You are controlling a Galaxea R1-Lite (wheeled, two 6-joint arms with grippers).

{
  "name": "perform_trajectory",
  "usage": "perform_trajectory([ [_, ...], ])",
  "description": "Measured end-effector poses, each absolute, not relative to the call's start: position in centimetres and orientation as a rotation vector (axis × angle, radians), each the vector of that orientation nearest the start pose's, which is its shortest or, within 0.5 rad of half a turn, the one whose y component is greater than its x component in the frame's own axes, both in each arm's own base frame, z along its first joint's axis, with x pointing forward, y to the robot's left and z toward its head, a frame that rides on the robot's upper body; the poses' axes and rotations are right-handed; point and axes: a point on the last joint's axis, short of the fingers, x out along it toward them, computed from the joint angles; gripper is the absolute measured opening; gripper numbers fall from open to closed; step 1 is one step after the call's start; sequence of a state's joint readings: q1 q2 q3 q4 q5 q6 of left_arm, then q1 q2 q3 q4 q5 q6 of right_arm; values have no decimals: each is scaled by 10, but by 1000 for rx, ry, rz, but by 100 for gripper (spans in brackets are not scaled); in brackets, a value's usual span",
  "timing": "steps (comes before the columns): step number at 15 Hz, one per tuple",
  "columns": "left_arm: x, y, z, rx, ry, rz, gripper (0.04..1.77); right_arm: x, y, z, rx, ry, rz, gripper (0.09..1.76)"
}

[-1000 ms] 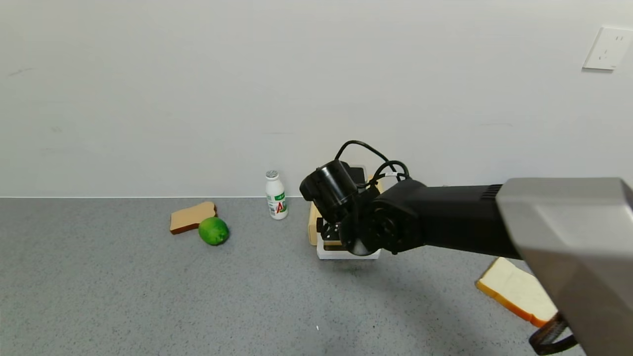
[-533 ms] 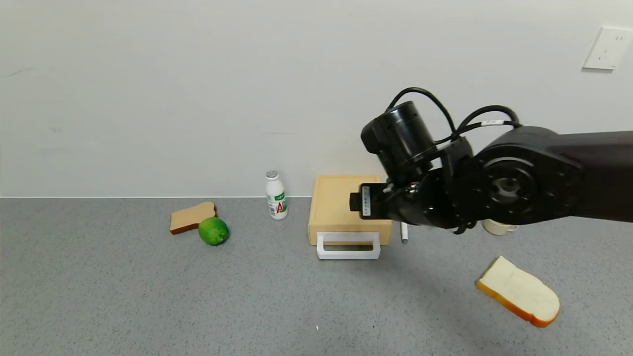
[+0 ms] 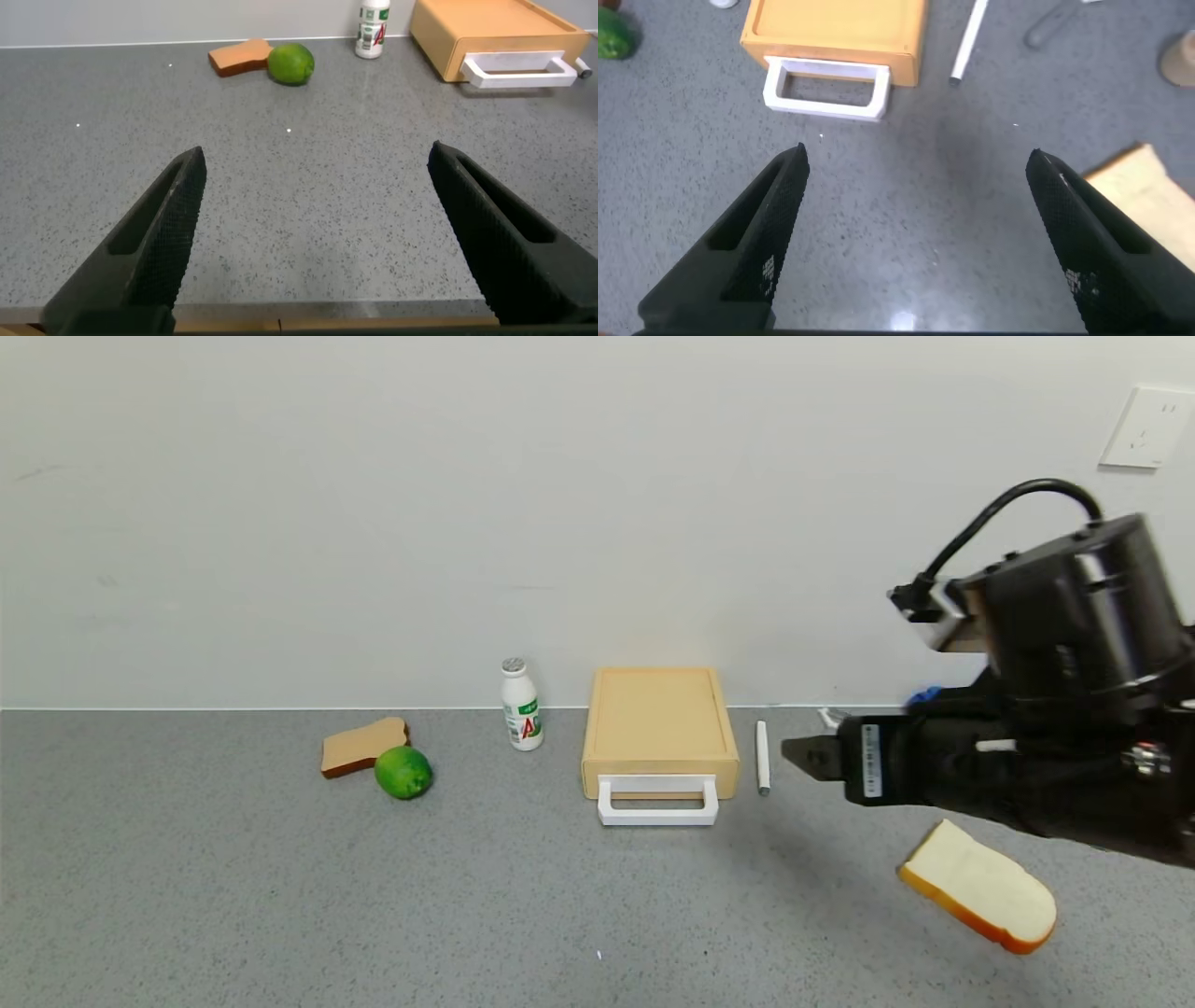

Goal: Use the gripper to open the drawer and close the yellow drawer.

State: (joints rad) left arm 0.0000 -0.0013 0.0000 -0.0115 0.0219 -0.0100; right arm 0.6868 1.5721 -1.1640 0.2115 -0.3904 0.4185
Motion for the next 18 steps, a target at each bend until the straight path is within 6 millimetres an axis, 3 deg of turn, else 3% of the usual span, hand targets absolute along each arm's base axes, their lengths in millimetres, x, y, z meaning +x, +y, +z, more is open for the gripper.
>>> perform_trajectory([
  [6, -23, 0, 77, -11, -12, 22, 172, 145, 74, 265, 99, 401, 78, 171],
  [10, -23, 0, 77, -11, -12, 21, 172, 89, 25, 265, 134, 261, -56, 171],
  [14, -23, 0, 77, -11, -12, 22, 172, 32, -2, 256, 177, 151, -203, 171],
  [18, -23, 0, 77, -10, -12, 22, 172, -19, -10, 246, 181, 57, -321, 171],
])
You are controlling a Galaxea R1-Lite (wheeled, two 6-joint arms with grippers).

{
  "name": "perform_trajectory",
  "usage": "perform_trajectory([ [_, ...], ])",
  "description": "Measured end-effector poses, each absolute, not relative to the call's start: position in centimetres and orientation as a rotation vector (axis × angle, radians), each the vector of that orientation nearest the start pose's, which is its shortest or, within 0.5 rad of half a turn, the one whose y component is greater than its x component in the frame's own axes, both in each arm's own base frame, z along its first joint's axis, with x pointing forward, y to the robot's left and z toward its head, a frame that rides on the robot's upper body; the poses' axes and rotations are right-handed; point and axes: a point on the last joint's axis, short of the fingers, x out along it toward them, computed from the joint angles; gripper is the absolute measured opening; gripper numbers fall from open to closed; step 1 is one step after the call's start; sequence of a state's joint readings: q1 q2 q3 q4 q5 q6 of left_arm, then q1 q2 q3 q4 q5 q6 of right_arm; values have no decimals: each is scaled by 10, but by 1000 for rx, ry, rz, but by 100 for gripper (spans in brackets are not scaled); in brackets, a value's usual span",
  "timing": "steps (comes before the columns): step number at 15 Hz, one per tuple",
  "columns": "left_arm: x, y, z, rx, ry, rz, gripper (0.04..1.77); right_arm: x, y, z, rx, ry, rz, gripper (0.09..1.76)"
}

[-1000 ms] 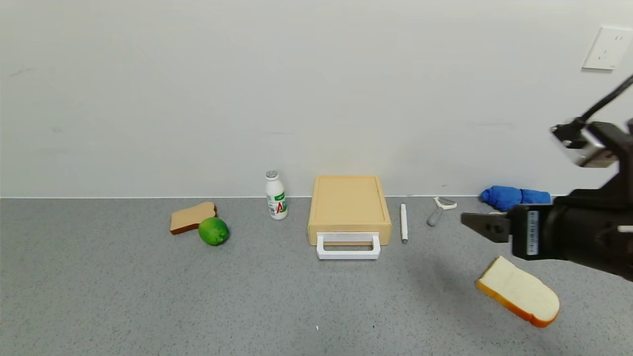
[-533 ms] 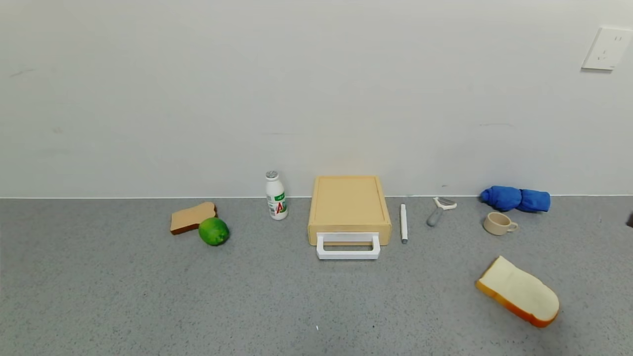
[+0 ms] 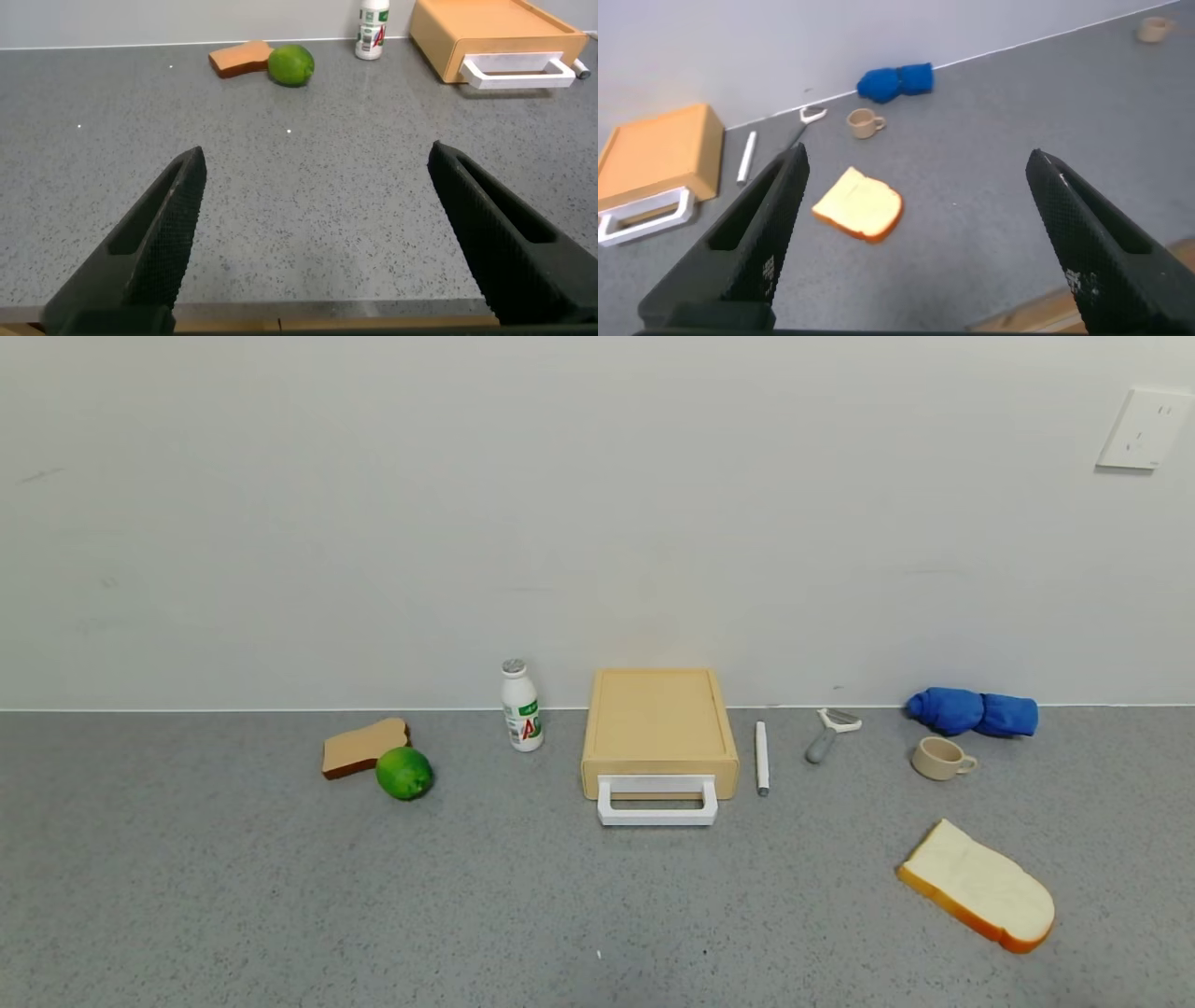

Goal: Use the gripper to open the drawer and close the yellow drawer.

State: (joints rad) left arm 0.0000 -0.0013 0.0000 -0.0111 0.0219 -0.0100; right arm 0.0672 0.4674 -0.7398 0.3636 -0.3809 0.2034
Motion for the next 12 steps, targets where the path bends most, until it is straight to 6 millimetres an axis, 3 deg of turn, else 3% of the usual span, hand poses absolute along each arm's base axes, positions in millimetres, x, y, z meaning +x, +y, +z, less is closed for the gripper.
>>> perform_trajectory([
  [3, -23, 0, 77, -11, -12, 22, 172, -49, -8, 238, 174, -14, -392, 171],
  [6, -23, 0, 77, -11, -12, 21, 172, -66, -5, 232, 181, -64, -418, 171],
  [9, -23, 0, 77, -11, -12, 21, 172, -75, -4, 229, 183, -93, -279, 171],
  [12, -23, 0, 77, -11, -12, 22, 172, -79, -4, 207, 176, -89, -169, 171],
])
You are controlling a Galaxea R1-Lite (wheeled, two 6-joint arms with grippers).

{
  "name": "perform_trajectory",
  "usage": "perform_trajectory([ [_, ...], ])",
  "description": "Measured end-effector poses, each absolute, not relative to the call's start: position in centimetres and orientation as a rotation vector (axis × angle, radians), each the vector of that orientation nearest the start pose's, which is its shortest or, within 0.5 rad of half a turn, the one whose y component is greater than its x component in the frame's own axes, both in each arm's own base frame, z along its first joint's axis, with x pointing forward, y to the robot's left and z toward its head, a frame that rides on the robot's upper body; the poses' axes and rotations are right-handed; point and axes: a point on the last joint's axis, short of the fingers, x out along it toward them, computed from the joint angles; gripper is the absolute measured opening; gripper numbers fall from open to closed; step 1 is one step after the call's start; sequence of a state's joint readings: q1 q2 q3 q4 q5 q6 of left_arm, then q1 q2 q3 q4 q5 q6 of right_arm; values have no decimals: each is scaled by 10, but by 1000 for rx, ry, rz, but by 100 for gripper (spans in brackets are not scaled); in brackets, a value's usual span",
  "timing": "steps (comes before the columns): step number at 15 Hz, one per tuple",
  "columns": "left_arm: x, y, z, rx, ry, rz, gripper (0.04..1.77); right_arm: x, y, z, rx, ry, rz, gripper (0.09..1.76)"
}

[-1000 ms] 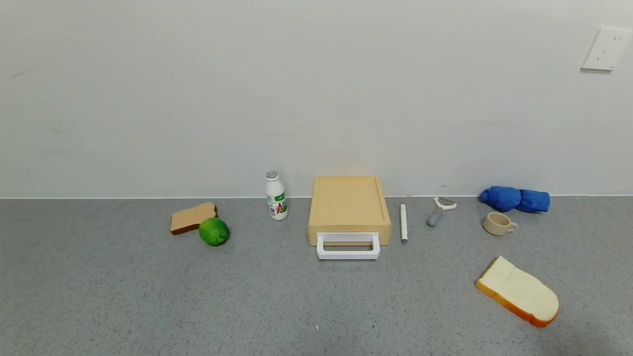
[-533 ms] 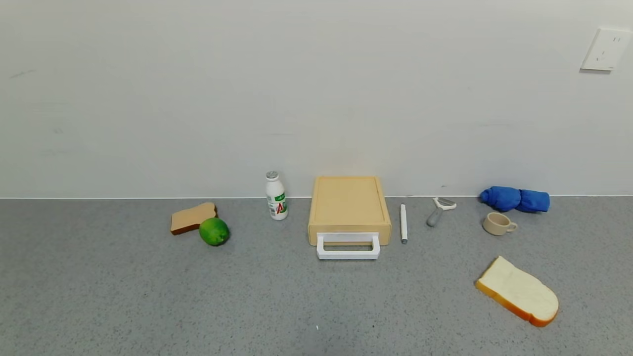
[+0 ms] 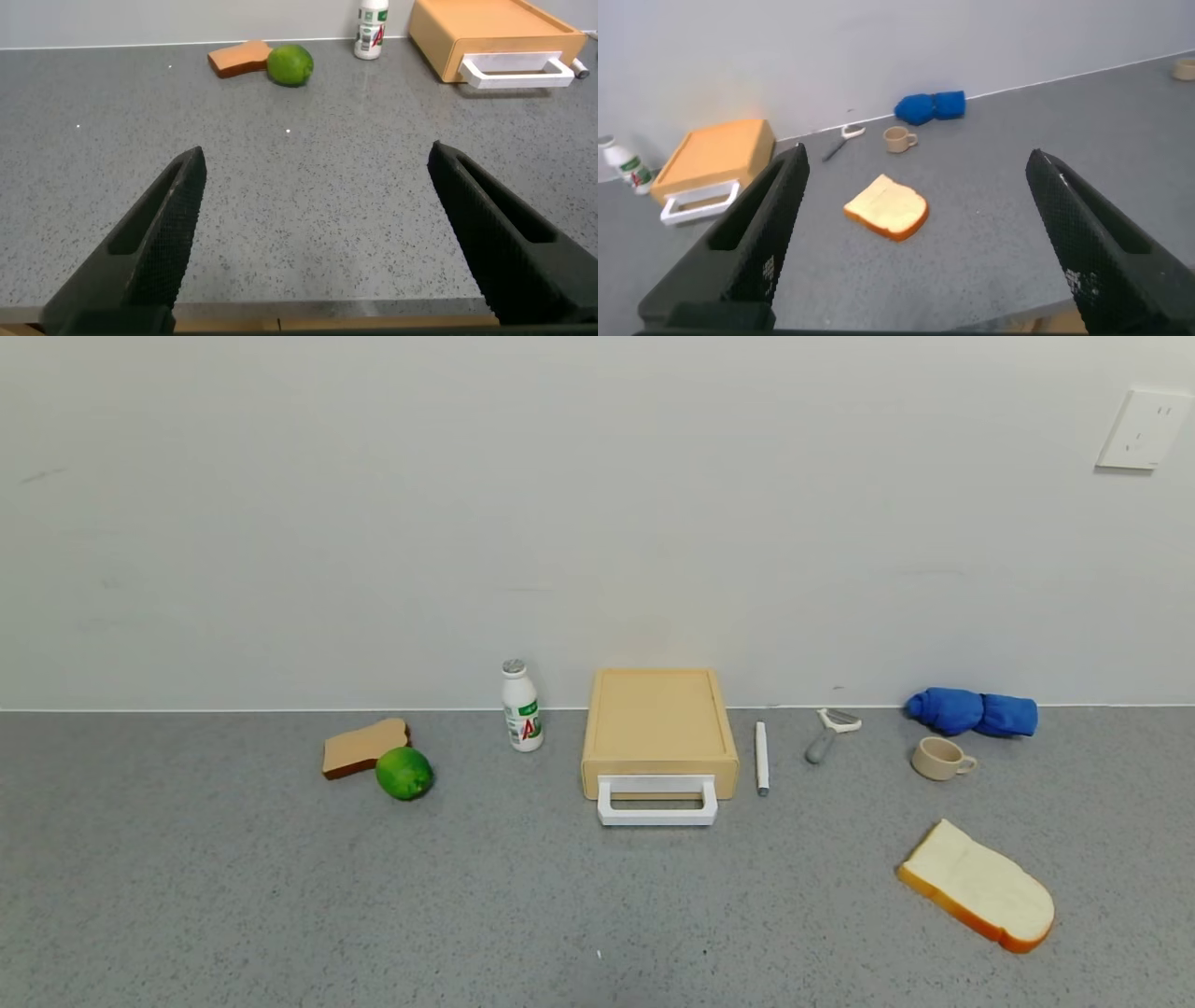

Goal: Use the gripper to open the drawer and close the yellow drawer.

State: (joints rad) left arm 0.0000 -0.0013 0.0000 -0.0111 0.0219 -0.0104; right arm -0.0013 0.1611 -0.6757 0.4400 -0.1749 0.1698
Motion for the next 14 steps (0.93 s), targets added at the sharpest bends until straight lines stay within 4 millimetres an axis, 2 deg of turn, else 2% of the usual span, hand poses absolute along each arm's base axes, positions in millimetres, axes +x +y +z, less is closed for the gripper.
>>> perform_trajectory([
  [3, -23, 0, 77, -11, -13, 22, 172, -73, -2, 177, 149, -63, -99, 171],
  [9, -23, 0, 77, -11, -13, 22, 172, -39, -1, 119, 52, -122, -48, 171],
  [14, -23, 0, 77, -11, -12, 22, 172, -24, 0, 82, -12, -32, -9, 171],
])
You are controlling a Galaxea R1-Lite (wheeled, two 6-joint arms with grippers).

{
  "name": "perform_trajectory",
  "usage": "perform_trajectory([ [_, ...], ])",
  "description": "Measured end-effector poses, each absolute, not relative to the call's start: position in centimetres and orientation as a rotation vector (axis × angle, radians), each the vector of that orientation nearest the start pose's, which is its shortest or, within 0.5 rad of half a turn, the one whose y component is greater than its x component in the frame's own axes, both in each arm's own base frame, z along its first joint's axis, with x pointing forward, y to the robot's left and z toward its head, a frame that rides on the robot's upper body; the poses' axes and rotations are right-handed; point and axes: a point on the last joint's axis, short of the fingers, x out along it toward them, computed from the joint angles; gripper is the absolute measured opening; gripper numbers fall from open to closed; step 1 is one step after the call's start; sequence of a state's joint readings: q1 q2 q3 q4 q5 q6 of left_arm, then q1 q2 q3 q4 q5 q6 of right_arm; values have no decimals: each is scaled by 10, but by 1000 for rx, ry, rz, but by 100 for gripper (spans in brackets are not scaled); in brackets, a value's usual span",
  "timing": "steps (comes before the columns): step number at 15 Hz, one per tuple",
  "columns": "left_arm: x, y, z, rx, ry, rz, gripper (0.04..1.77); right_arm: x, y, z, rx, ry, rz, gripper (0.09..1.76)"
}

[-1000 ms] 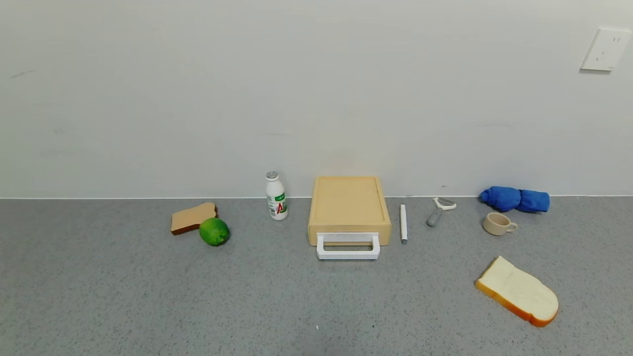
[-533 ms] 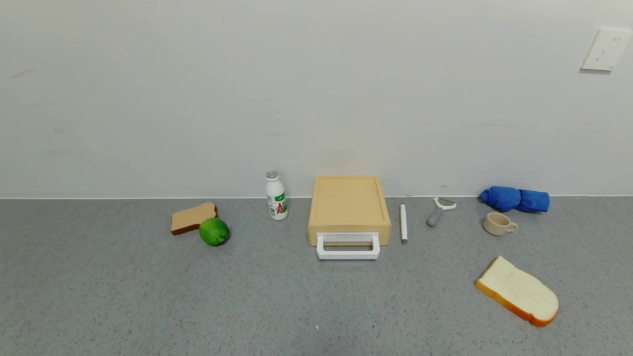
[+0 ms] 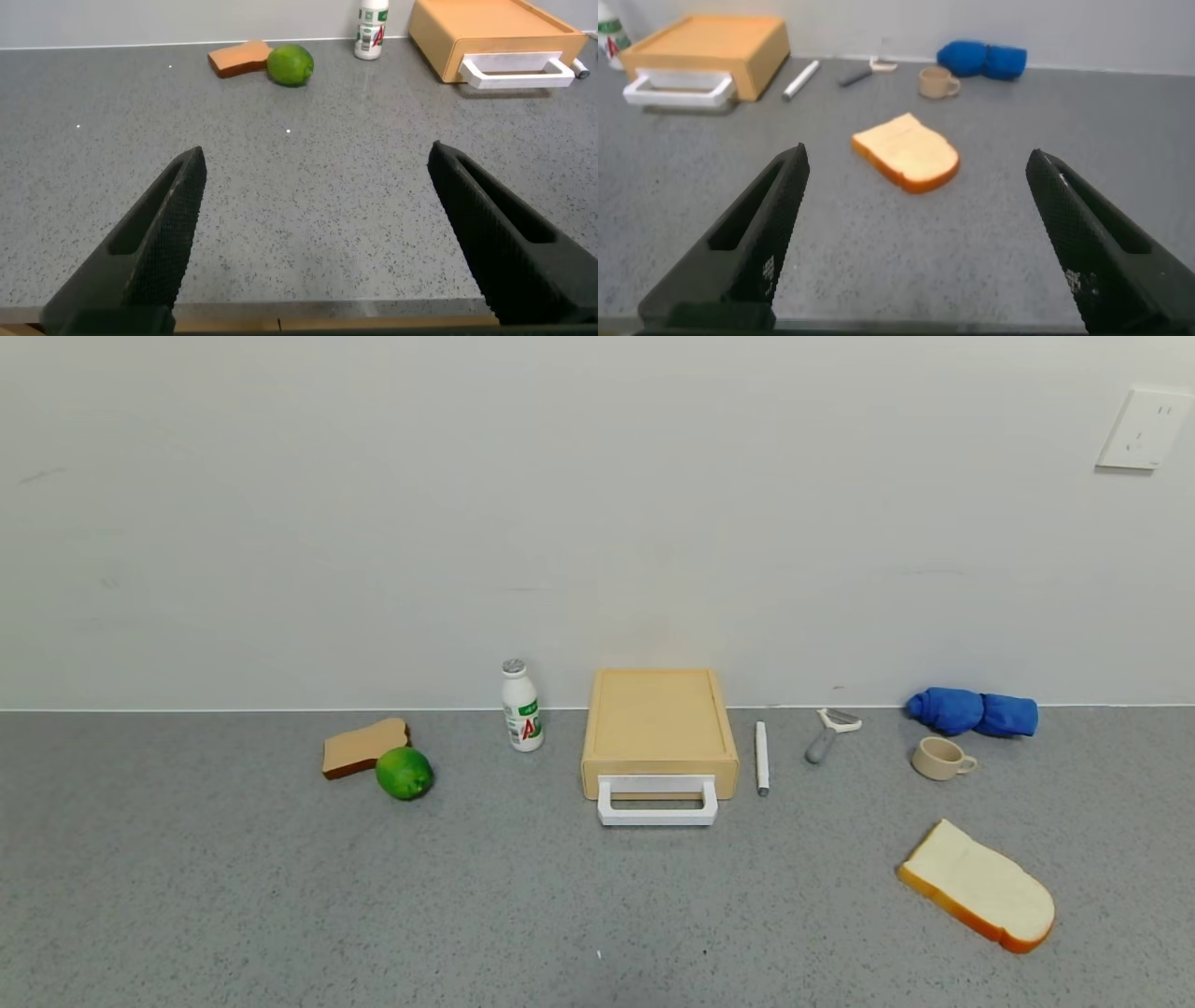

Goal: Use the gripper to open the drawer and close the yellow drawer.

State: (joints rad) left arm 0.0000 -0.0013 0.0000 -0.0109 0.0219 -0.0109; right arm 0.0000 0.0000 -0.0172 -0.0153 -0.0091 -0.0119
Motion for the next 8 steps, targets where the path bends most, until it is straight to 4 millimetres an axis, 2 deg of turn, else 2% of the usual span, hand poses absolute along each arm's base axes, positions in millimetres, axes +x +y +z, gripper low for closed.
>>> perform_trajectory([
  [8, -23, 0, 77, -11, -12, 21, 172, -23, 0, 75, 17, 1, -8, 171],
])
